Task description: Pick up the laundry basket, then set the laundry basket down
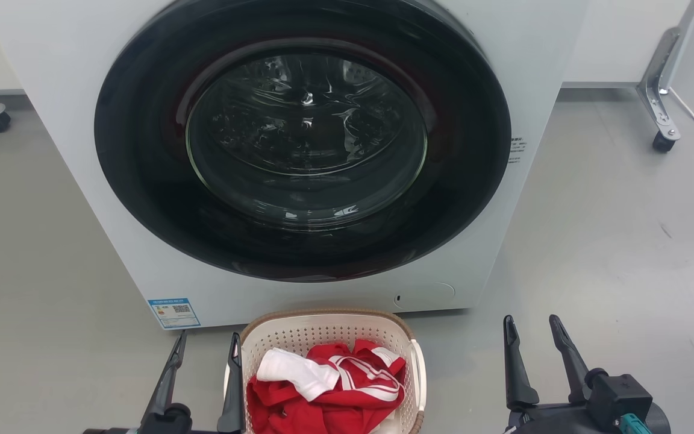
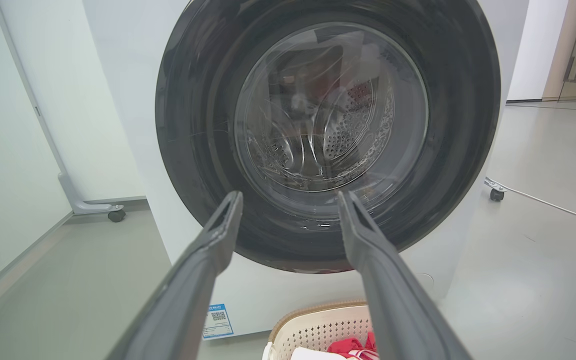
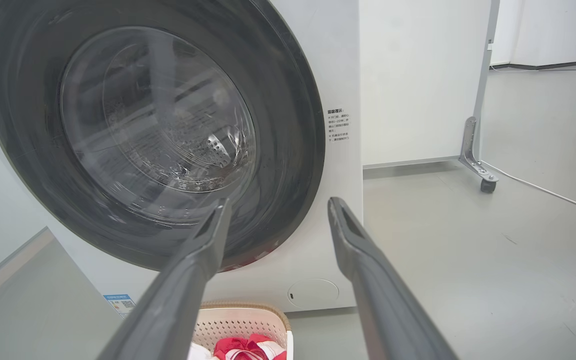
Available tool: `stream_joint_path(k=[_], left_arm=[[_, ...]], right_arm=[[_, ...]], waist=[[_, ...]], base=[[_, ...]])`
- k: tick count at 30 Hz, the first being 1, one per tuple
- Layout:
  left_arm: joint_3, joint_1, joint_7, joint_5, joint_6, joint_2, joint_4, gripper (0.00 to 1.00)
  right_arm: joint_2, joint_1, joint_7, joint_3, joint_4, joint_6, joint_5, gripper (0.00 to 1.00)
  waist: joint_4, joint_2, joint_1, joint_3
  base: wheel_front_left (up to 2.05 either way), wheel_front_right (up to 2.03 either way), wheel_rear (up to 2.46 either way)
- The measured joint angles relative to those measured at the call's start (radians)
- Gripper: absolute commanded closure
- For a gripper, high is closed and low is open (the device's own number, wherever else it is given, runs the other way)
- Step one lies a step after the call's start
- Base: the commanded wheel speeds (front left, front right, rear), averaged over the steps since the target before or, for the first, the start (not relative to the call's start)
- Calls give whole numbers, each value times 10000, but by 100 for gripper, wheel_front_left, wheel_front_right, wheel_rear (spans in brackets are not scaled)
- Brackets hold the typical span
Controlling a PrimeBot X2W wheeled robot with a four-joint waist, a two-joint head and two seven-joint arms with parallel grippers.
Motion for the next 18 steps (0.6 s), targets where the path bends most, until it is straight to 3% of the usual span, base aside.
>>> stream_joint_path(k=[18], left_arm=[[52, 2, 0, 12, 0, -23, 4, 0]], right_arm=[[0, 9, 0, -33, -31, -2, 128, 0]], waist=[[2, 0, 0, 84]], base=[[0, 0, 0]])
